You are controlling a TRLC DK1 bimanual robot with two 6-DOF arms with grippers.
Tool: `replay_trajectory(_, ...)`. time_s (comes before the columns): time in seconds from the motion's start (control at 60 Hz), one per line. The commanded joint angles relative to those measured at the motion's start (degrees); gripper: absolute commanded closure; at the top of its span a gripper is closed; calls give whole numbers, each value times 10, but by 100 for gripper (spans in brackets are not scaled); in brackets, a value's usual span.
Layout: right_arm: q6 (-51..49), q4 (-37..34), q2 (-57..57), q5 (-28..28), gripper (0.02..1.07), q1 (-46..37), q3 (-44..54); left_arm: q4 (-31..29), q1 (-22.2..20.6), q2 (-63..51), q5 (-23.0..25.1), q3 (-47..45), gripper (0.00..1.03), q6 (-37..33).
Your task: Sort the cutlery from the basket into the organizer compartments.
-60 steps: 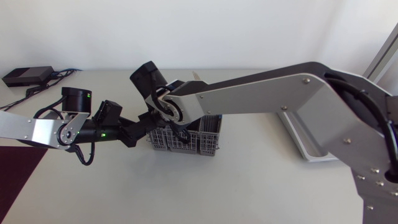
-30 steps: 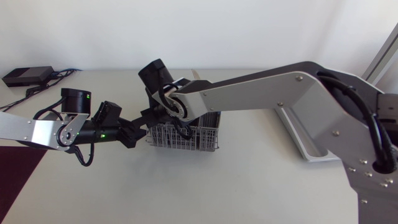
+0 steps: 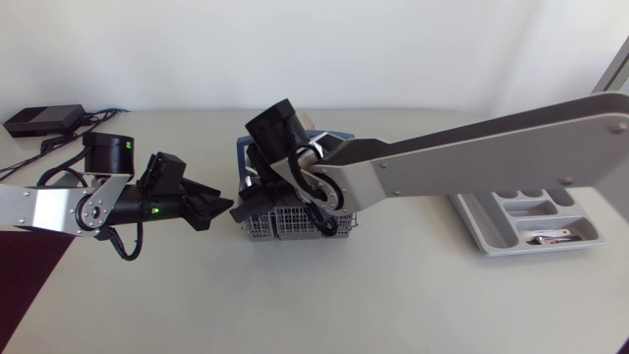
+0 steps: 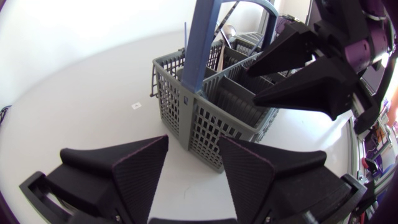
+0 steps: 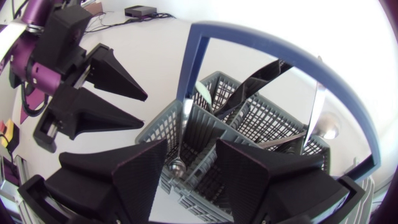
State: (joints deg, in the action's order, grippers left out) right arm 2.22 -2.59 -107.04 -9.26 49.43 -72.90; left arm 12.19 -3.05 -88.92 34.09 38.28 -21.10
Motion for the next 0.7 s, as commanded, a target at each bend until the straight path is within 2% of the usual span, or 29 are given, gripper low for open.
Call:
replay_trajectory(0.0,-15,-2,50,-4,43,11,29,-11,3,14,6,8,46,-14)
replay_trajectory(0.367,-27,-4,150,10,43,10,96,-48,-5,45,5,42,46,-19)
replay_trajectory(0.567,-41,-10,185,20,43,5,129,-82,-35,76,-12,67,46,-60)
replay_trajectory(0.683,-41,-10,210,28,43,0,155,-87,-30,67,-15,85,46,-62)
